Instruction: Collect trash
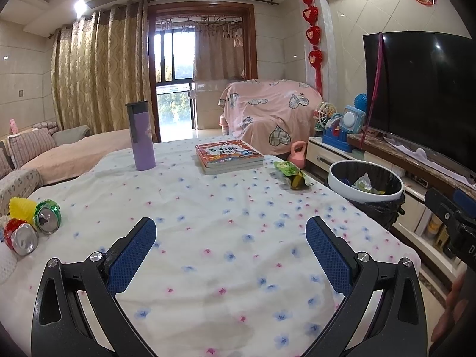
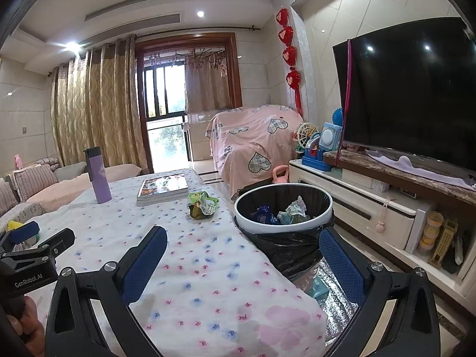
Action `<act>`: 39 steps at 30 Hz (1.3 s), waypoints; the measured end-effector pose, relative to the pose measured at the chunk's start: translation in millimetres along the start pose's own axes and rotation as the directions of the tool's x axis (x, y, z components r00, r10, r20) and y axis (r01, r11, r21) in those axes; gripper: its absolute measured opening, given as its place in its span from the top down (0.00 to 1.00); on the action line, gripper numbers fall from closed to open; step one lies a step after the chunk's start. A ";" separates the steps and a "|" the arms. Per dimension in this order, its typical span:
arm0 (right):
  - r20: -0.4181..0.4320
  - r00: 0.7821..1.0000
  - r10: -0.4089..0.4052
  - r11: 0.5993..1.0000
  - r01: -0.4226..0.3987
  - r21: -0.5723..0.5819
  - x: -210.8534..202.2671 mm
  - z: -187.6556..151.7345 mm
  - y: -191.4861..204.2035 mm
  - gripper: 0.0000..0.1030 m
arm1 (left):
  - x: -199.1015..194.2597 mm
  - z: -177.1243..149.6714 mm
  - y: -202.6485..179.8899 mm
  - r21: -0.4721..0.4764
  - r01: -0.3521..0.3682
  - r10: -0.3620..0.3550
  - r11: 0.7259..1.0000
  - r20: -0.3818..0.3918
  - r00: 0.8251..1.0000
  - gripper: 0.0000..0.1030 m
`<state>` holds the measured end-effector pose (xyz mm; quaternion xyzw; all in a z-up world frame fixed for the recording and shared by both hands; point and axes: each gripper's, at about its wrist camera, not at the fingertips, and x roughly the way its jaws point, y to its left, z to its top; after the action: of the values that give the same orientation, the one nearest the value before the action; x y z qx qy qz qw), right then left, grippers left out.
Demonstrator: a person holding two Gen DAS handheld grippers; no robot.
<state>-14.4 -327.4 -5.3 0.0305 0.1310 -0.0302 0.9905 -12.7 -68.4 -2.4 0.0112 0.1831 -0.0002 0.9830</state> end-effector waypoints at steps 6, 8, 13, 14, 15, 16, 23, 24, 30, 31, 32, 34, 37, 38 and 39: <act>0.002 1.000 0.001 1.000 -0.001 -0.001 -1.2 -0.9 0.9 0.00 | 0.3 -0.2 -0.1 0.000 0.001 -0.001 1.000 0.002 1.000 0.00; 0.001 1.000 0.002 1.000 -0.002 0.000 -1.7 -1.6 2.0 0.00 | 0.4 -0.2 0.2 0.001 0.000 0.000 1.000 0.000 1.000 0.00; 0.001 1.000 0.002 1.000 -0.002 0.000 -1.7 -1.4 1.2 0.00 | 0.6 -0.3 0.1 0.001 0.001 -0.001 1.000 0.000 1.000 0.00; 0.001 1.000 0.002 1.000 -0.002 0.000 -1.9 -1.6 1.8 0.00 | 0.7 -0.5 0.0 0.002 0.002 -0.002 1.000 0.000 1.000 0.00; 0.001 1.000 0.003 1.000 -0.003 0.000 -2.1 -1.9 2.3 0.00 | 0.6 -0.6 -0.1 0.002 0.001 -0.001 1.000 0.000 1.000 0.00; 0.001 1.000 0.003 1.000 -0.003 0.001 -2.0 -2.0 2.4 0.00 | 0.5 -0.5 -0.1 0.002 0.001 -0.001 1.000 0.000 1.000 0.00; 0.000 1.000 0.004 1.000 -0.004 0.000 -2.5 -2.6 4.1 0.00 | 0.8 -0.6 -0.2 0.003 0.002 -0.002 1.000 0.000 1.000 0.00; 0.001 1.000 0.004 1.000 -0.004 0.001 -2.4 -2.0 2.7 0.00 | 1.0 -0.8 -0.1 0.003 0.004 -0.004 1.000 -0.001 1.000 0.00; 0.000 1.000 0.006 1.000 -0.006 0.002 -4.9 -3.2 6.0 0.00 | 1.1 -1.2 -0.9 0.006 0.005 -0.005 1.000 -0.001 1.000 0.00; -0.001 1.000 0.007 1.000 -0.007 0.002 -4.7 -3.2 5.7 0.00 | 1.0 -1.6 -1.1 0.007 0.005 -0.005 1.000 -0.001 1.000 0.00; -0.001 1.000 0.008 1.000 -0.008 0.003 -5.7 -4.0 8.0 0.00 | 0.9 -1.3 -0.8 0.005 0.006 -0.006 1.000 -0.001 1.000 0.00; -0.003 1.000 0.009 1.000 -0.009 0.004 -5.6 -3.3 7.3 0.00 | 1.2 -1.7 -1.1 0.006 0.006 -0.006 1.000 -0.003 1.000 0.00; -0.002 1.000 0.010 1.000 -0.010 0.005 -6.5 -3.9 9.5 0.00 | 1.5 -2.0 -1.2 0.006 0.007 -0.007 1.000 -0.003 1.000 0.00; -0.003 1.000 0.010 1.000 -0.010 0.005 -6.5 -4.0 9.7 0.00 | 1.7 -2.4 -1.2 0.006 0.007 -0.007 1.000 -0.003 1.000 0.00; -0.003 1.000 0.010 1.000 -0.010 0.005 -6.2 -3.9 9.0 0.00 | 1.7 -2.2 -1.4 0.007 0.006 -0.006 1.000 -0.003 1.000 0.00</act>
<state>-20.7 -317.8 -7.0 0.0337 0.1324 -0.0253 0.9903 -12.0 -69.7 -5.1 0.0140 0.1848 -0.0037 0.9827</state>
